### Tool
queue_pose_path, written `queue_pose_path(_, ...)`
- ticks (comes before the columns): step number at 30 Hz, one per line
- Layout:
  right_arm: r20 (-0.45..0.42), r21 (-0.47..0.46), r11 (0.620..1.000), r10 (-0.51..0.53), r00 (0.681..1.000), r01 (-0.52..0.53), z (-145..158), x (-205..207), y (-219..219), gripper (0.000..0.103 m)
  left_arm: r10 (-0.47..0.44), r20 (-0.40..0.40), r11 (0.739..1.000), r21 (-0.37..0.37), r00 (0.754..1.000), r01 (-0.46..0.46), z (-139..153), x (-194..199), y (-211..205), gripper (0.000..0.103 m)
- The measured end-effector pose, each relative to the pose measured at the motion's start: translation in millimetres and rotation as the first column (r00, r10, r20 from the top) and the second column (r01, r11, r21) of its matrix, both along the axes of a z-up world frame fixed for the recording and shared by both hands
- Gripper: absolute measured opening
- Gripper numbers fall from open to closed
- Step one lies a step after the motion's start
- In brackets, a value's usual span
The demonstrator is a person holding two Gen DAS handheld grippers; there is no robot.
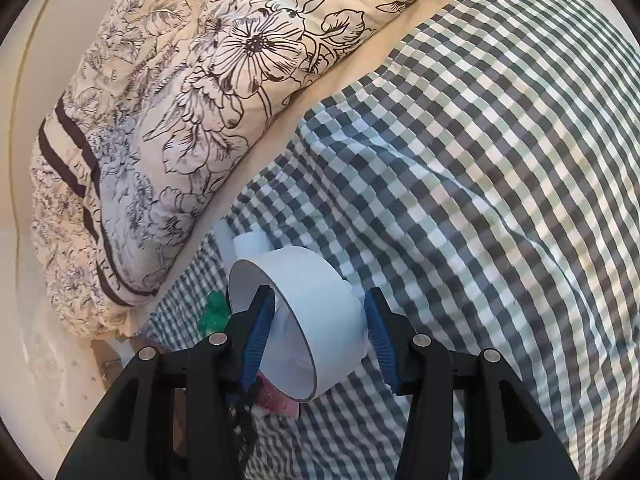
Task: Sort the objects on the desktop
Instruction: 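Grasp the silver compact mirror with the left tool while the right tool holds the tape roll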
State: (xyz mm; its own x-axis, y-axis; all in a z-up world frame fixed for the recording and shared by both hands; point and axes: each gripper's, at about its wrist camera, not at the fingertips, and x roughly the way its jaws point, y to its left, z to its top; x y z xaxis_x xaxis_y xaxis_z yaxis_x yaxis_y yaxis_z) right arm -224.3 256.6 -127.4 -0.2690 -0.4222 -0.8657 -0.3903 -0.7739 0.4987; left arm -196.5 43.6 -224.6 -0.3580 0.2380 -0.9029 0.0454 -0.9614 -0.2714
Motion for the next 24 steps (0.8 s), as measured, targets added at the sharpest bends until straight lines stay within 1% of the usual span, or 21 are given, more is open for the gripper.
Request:
queue_pose_path(1, -0.001, -0.006, 1.000, 0.003, 1.000, -0.003, 2.3, 2.1, -1.0, 0.047, -0.011, 0.006, 1.000, 0.005, 1.000, 0.011, 0.1, 0.4, -6.3, 0.038)
queue_pose_path(2, -0.001, -0.011, 1.000, 0.003, 1.000, -0.003, 4.5, 4.5, -1.4, 0.047, -0.027, 0.018, 1.000, 0.013, 0.999, 0.027, 0.3, -0.7, -6.4, 0.043)
queue_pose_path(3, -0.001, -0.016, 1.000, 0.005, 1.000, -0.005, 6.4, 7.7, -0.4, 0.047, -0.039, 0.022, 0.999, 0.021, 0.999, 0.038, 7.8, -4.9, -6.7, 0.055)
queue_pose_path(4, 0.002, -0.020, 1.000, 0.009, 1.000, -0.008, 7.5, 10.4, 0.8, 0.047, -0.056, 0.017, 0.998, 0.042, 0.998, 0.055, 8.7, -4.8, -4.2, 0.073)
queue_pose_path(5, 0.002, -0.020, 1.000, 0.006, 1.000, -0.006, 8.4, 13.0, 1.7, 0.047, -0.072, 0.010, 0.995, 0.065, 0.997, 0.071, 9.2, -4.2, 1.7, 0.083)
queue_pose_path(6, 0.004, -0.015, 1.000, 0.004, 1.000, -0.004, 8.7, 15.3, 2.2, 0.047, -0.087, 0.015, 0.993, 0.075, 0.996, 0.086, 13.1, -3.5, 12.7, 0.100)
queue_pose_path(7, 0.008, -0.012, 1.000, 0.005, 1.000, -0.005, 8.4, 17.1, 2.6, 0.047, -0.109, 0.024, 0.992, 0.063, 0.994, 0.107, 10.5, -7.1, 22.7, 0.103)
queue_pose_path(8, 0.009, -0.009, 1.000, -0.002, 1.000, 0.002, 8.1, 19.6, 3.8, 0.047, -0.125, 0.026, 0.992, 0.023, 0.992, 0.124, 8.0, -12.6, 34.5, 0.103)
queue_pose_path(9, 0.010, -0.006, 1.000, -0.005, 1.000, 0.005, 7.9, 21.9, 4.8, 0.047, -0.149, 0.023, 0.988, -0.046, 0.989, 0.149, 5.4, -13.6, 45.1, 0.103)
queue_pose_path(11, 0.016, 0.000, 1.000, -0.004, 1.000, 0.004, 7.0, 24.9, 5.2, 0.047, -0.185, 0.022, 0.974, -0.126, 0.983, 0.186, 0.2, -13.3, 58.1, 0.103)
queue_pose_path(12, 0.015, -0.003, 1.000, -0.009, 1.000, 0.009, 7.1, 26.9, 5.8, 0.047, -0.198, 0.018, 0.968, -0.152, 0.980, 0.198, -1.2, -12.2, 62.2, 0.103)
queue_pose_path(13, 0.014, -0.009, 1.000, -0.009, 1.000, 0.009, 7.2, 28.2, 6.1, 0.047, -0.195, 0.010, 0.968, -0.161, 0.981, 0.194, -0.6, -10.8, 62.3, 0.096)
queue_pose_path(14, 0.015, -0.010, 1.000, -0.007, 1.000, 0.007, 7.6, 29.5, 6.2, 0.047, -0.181, 0.000, 0.971, -0.161, 0.983, 0.179, 1.2, -8.9, 59.1, 0.091)
queue_pose_path(15, 0.016, -0.005, 1.000, -0.005, 1.000, 0.005, 8.3, 30.7, 6.1, 0.047, -0.169, -0.006, 0.974, -0.151, 0.986, 0.167, 3.3, -7.2, 54.7, 0.083)
queue_pose_path(18, 0.017, -0.006, 1.000, -0.003, 1.000, 0.003, 10.3, 34.1, 7.3, 0.047, -0.138, -0.011, 0.986, -0.091, 0.990, 0.136, 9.8, -2.3, 41.4, 0.081)
queue_pose_path(19, 0.017, -0.007, 1.000, -0.005, 1.000, 0.005, 11.2, 35.2, 7.8, 0.047, -0.126, -0.020, 0.989, -0.082, 0.992, 0.124, 12.6, 0.4, 38.1, 0.073)
queue_pose_path(20, 0.016, -0.007, 1.000, -0.006, 1.000, 0.006, 12.2, 36.2, 8.0, 0.047, -0.116, -0.035, 0.991, -0.070, 0.993, 0.113, 17.5, 3.8, 35.6, 0.069)
queue_pose_path(23, 0.005, -0.009, 1.000, -0.003, 1.000, 0.003, 18.8, 40.0, 7.7, 0.047, -0.092, -0.032, 0.994, -0.065, 0.995, 0.089, 27.2, 13.1, 28.7, 0.069)
queue_pose_path(24, 0.000, -0.008, 1.000, 0.002, 1.000, -0.002, 22.0, 41.5, 6.8, 0.047, -0.084, -0.038, 0.994, -0.071, 0.996, 0.081, 29.4, 15.7, 27.3, 0.042)
